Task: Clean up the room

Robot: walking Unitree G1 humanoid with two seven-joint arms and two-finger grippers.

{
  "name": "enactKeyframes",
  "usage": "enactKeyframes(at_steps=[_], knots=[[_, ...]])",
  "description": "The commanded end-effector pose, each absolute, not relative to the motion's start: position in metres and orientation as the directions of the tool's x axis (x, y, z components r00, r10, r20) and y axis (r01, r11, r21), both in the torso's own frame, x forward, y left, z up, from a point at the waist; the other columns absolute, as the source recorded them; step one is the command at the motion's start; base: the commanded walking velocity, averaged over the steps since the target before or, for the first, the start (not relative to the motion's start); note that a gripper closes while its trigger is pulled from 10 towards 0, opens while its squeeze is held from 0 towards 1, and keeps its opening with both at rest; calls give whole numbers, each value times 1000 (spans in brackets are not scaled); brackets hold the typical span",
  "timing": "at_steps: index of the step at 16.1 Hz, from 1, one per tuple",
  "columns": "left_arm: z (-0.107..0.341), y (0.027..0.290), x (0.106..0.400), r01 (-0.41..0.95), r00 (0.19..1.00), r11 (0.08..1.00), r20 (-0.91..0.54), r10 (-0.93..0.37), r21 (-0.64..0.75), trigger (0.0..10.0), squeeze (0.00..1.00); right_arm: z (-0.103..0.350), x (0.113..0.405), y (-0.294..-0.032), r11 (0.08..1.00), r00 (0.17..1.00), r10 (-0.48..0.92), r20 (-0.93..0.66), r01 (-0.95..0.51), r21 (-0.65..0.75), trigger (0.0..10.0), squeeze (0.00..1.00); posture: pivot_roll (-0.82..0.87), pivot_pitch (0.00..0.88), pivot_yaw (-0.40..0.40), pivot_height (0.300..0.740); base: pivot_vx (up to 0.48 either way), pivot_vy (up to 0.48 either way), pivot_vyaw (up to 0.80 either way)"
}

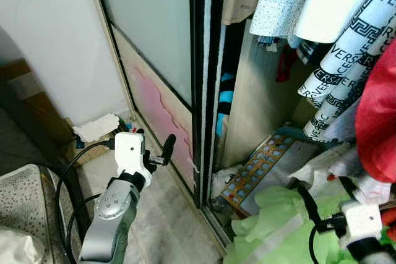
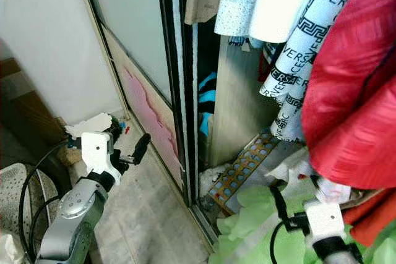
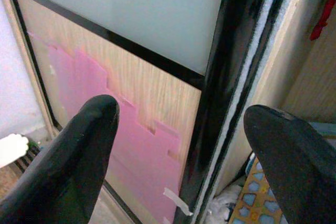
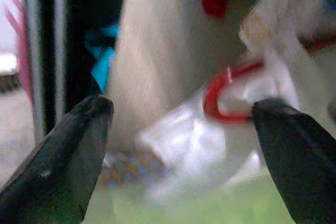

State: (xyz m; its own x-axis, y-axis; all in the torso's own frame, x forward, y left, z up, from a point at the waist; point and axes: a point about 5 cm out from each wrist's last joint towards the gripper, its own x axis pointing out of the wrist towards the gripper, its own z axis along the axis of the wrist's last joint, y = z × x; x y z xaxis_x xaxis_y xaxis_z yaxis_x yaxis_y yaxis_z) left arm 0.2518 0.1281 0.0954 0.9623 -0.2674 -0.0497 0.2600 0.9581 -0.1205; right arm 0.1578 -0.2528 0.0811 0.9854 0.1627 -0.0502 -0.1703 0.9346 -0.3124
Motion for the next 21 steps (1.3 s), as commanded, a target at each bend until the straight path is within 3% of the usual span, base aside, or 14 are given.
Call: enactKeyframes(at_steps=[1,3,4,5,7,10,12,15,18,21], knots=[[97,127,254,271,960,956,-45,-277,-110,10000,0,93,167,-242,943,977,211,-9,-206,-260,10000,0,-34,0,19,740,0,0,0],[97,126,255,271,960,956,-44,-277,-113,10000,0,90,184,-230,954,966,258,16,-252,-164,10000,0,-25,0,19,740,0,0,0],[97,127,255,267,961,957,-41,-272,-111,10000,0,110,191,-221,955,962,272,26,-266,-132,10000,0,-24,0,19,740,0,0,0],[97,127,255,262,963,959,-41,-267,-111,10000,0,114,192,-225,956,964,264,-30,-265,-128,10000,0,-20,0,17,740,0,0,0],[97,128,255,257,964,960,-41,-263,-115,10000,0,99,186,-241,953,964,247,-94,-260,-158,10000,0,-21,0,13,740,0,0,0],[97,128,255,256,964,960,-43,-262,-117,10000,0,107,172,-240,934,944,310,-113,-324,-151,10000,0,-23,0,14,740,0,0,0],[97,128,256,259,963,959,-43,-266,-116,10000,0,97,173,-225,907,892,401,-209,-419,-50,10000,0,-21,0,20,740,0,0,0],[97,129,256,256,964,960,-44,-263,-113,10000,0,80,169,-224,936,897,346,-276,-350,38,10000,0,-14,0,16,740,0,0,0],[97,130,256,250,966,962,-43,-256,-113,10000,0,62,154,-242,977,966,162,-202,-186,-108,10000,0,-26,0,17,740,0,0,0],[97,127,258,267,961,956,-44,-274,-117,10000,0,63,151,-241,968,977,137,-164,-168,-189,10000,0,-45,0,34,740,0,0,0]])
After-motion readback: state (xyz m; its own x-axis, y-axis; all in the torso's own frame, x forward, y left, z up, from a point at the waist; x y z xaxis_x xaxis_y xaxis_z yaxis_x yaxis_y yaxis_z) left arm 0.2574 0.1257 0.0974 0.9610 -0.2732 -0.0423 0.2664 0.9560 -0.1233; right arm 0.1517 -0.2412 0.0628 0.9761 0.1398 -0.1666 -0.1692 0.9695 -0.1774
